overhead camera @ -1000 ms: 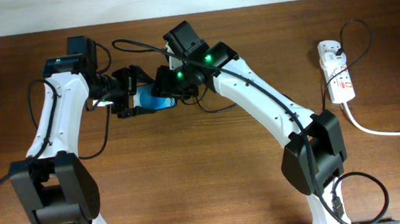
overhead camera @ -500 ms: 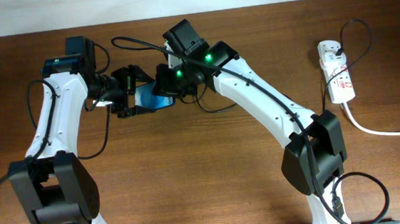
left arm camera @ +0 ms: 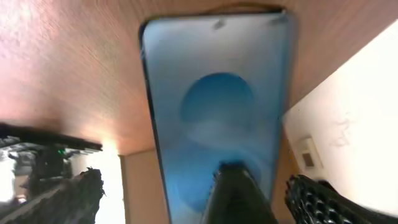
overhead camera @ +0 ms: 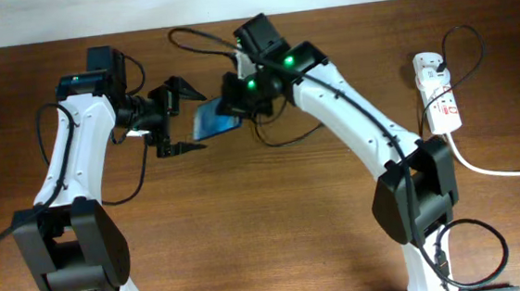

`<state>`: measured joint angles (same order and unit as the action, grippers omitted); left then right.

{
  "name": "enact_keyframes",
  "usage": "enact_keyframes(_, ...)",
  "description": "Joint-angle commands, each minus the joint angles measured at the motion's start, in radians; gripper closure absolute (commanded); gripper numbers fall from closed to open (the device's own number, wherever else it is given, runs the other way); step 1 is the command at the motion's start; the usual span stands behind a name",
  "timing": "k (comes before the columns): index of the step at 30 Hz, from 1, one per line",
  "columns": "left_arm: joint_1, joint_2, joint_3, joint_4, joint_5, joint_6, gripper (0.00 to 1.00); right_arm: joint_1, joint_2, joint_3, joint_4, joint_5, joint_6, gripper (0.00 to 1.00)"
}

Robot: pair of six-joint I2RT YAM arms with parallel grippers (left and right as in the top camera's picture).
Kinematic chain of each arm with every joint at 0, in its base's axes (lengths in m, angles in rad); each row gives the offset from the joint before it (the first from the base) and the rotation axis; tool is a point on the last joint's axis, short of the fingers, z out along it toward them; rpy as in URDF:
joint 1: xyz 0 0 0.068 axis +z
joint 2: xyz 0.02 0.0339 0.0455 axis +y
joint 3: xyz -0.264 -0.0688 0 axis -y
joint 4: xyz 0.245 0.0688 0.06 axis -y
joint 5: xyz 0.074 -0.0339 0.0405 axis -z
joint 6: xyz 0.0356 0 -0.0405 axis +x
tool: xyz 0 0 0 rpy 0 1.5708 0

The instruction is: Plug charger to phone and switch on socket

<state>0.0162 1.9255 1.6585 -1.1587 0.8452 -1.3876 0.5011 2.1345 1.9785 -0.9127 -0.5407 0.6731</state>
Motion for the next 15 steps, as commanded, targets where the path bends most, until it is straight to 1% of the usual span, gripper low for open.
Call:
enact_keyframes(1,0.000,-0.024,0.008,0.000,-0.004,0.241,0.00,-0.071,-0.093,0.010,-0.065,-0.031,-0.096,0.96)
enact_keyframes(2,0.000,-0.024,0.008,0.001,-0.004,0.311,0.00,-0.093,-0.121,0.010,-0.091,-0.031,-0.120,0.96)
enact_keyframes(3,0.000,-0.024,0.008,0.018,-0.004,0.412,0.00,-0.121,-0.159,0.010,-0.122,-0.044,-0.145,0.96)
enact_keyframes(5,0.000,-0.024,0.008,0.044,-0.003,0.577,0.00,-0.160,-0.239,0.010,-0.156,-0.073,-0.200,0.96)
enact_keyframes(8,0.000,-0.024,0.008,0.044,0.005,0.760,0.00,-0.203,-0.373,0.010,-0.259,-0.067,-0.283,0.96)
enact_keyframes(10,0.000,-0.024,0.008,0.044,0.005,0.834,0.03,-0.222,-0.441,0.009,-0.328,-0.050,-0.322,0.96)
enact_keyframes(11,0.000,-0.024,0.008,0.044,0.004,0.852,0.05,-0.230,-0.478,0.001,-0.355,-0.049,-0.342,0.96)
enact_keyframes(12,0.000,-0.024,0.008,0.050,0.004,0.892,0.07,-0.241,-0.540,-0.042,-0.363,-0.046,-0.349,0.96)
enact_keyframes(13,0.000,-0.024,0.008,0.060,0.004,0.948,0.06,-0.249,-0.599,-0.106,-0.343,-0.039,-0.347,0.96)
enact_keyframes(15,0.000,-0.024,0.008,0.059,0.004,0.988,0.02,-0.274,-0.729,-0.290,-0.245,-0.039,-0.312,0.96)
